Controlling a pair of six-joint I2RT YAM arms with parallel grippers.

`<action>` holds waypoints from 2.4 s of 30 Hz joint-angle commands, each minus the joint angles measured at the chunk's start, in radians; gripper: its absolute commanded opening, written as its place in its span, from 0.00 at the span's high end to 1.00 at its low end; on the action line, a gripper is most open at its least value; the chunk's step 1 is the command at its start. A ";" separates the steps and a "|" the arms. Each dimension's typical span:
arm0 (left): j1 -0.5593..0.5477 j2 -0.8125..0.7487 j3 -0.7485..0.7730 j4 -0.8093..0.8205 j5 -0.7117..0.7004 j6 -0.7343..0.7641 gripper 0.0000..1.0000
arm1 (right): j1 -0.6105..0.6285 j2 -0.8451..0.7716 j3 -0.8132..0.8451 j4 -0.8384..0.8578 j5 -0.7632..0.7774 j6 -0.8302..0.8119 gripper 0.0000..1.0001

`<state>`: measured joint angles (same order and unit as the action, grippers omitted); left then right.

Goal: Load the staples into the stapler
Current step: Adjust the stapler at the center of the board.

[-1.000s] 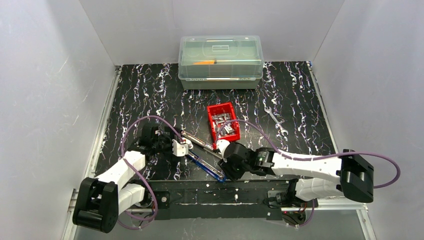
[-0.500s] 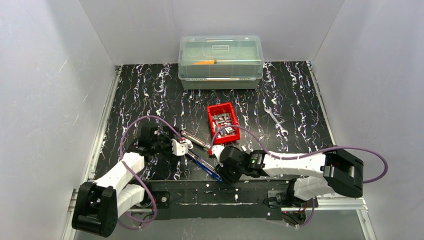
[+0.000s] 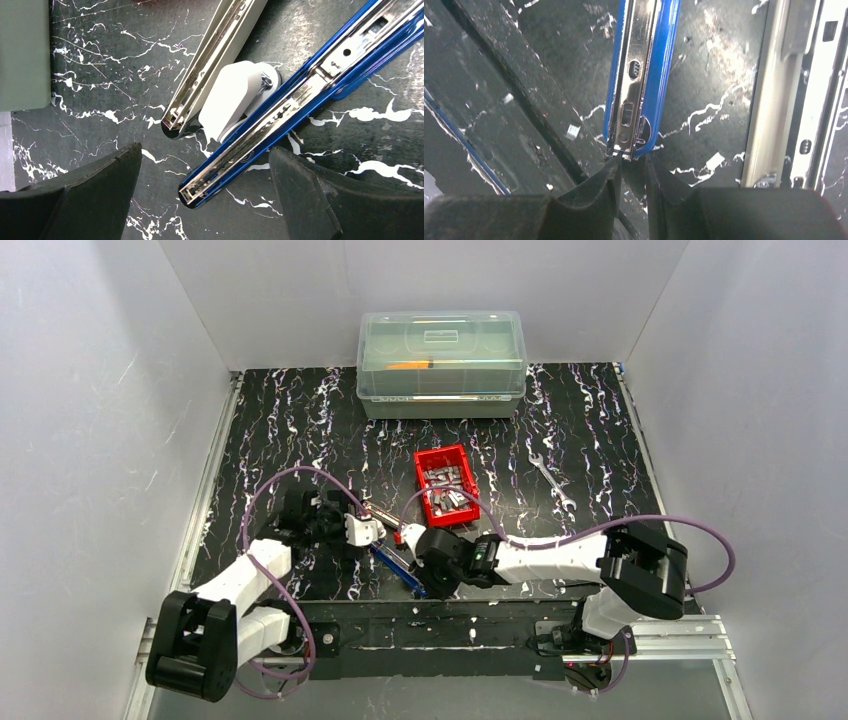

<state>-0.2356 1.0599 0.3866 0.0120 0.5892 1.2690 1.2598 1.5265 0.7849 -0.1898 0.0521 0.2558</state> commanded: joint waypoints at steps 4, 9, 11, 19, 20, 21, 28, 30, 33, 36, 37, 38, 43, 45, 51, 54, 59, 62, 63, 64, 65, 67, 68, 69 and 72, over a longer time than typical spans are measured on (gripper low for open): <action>-0.002 0.045 0.052 0.045 0.001 -0.022 0.02 | -0.017 0.033 0.056 0.034 0.042 -0.042 0.69; -0.001 0.048 0.077 0.028 -0.006 -0.032 0.02 | -0.087 -0.069 0.063 -0.024 -0.008 -0.047 0.58; -0.002 0.029 0.087 -0.002 -0.002 -0.036 0.02 | -0.116 -0.137 0.052 -0.036 -0.036 -0.033 0.54; -0.002 -0.104 0.101 -0.170 0.036 -0.067 0.02 | -0.194 -0.279 -0.005 -0.085 0.020 0.052 0.45; -0.001 -0.120 0.104 -0.187 0.037 -0.078 0.02 | -0.201 -0.282 -0.008 -0.100 0.043 0.062 0.45; -0.002 -0.136 0.110 -0.205 0.038 -0.094 0.02 | -0.208 -0.280 -0.011 -0.115 0.067 0.071 0.45; -0.001 -0.191 0.167 -0.285 0.031 -0.232 0.02 | -0.222 -0.257 -0.045 -0.104 0.123 0.084 0.31; 0.001 -0.205 0.173 -0.288 0.049 -0.252 0.02 | -0.224 -0.233 -0.043 -0.098 0.121 0.074 0.28; 0.000 -0.216 0.177 -0.291 0.065 -0.272 0.02 | -0.227 -0.195 -0.034 -0.096 0.136 0.062 0.29; -0.001 -0.219 0.178 -0.291 0.063 -0.267 0.02 | -0.229 -0.167 -0.030 -0.082 0.141 0.052 0.34; -0.001 -0.220 0.178 -0.292 0.061 -0.263 0.02 | -0.229 -0.159 -0.028 -0.078 0.137 0.047 0.36; -0.001 -0.221 0.177 -0.291 0.061 -0.261 0.02 | -0.229 -0.151 -0.026 -0.072 0.130 0.044 0.38; -0.001 -0.226 0.177 -0.279 0.067 -0.269 0.02 | -0.229 -0.122 -0.007 -0.039 0.074 0.044 0.51; 0.000 -0.228 0.177 -0.271 0.069 -0.273 0.02 | -0.228 -0.107 0.003 -0.023 0.040 0.051 0.53; 0.000 -0.226 0.173 -0.245 0.072 -0.274 0.02 | -0.226 -0.074 0.038 0.001 -0.026 0.061 0.55; 0.000 -0.217 0.175 -0.236 0.075 -0.275 0.02 | -0.226 -0.072 0.052 0.005 -0.044 0.072 0.53; 0.000 -0.209 0.177 -0.219 0.075 -0.284 0.02 | -0.224 -0.115 0.066 -0.002 -0.024 0.091 0.47; 0.000 -0.202 0.188 -0.202 0.070 -0.323 0.02 | -0.258 -0.178 0.050 -0.040 0.058 0.104 0.44; -0.001 -0.198 0.194 -0.196 0.066 -0.344 0.02 | -0.282 -0.197 0.037 -0.049 0.077 0.112 0.44; -0.001 -0.194 0.202 -0.192 0.063 -0.365 0.02 | -0.310 -0.213 0.022 -0.060 0.090 0.118 0.44; 0.000 -0.191 0.209 -0.190 0.062 -0.386 0.02 | -0.333 -0.223 0.009 -0.073 0.106 0.123 0.45; 0.001 -0.191 0.221 -0.183 0.067 -0.423 0.02 | -0.371 -0.231 -0.007 -0.106 0.147 0.133 0.46; 0.000 -0.194 0.223 -0.182 0.072 -0.442 0.02 | -0.382 -0.232 -0.011 -0.119 0.165 0.134 0.47; 0.000 -0.197 0.226 -0.180 0.079 -0.452 0.02 | -0.390 -0.231 -0.015 -0.131 0.186 0.136 0.47; 0.000 -0.209 0.229 -0.179 0.091 -0.478 0.02 | -0.415 -0.230 -0.025 -0.149 0.248 0.144 0.49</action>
<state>-0.2356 0.8707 0.5797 -0.1753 0.6395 0.8631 0.8654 1.3003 0.7887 -0.2710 0.1894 0.3714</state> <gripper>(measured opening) 0.982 0.521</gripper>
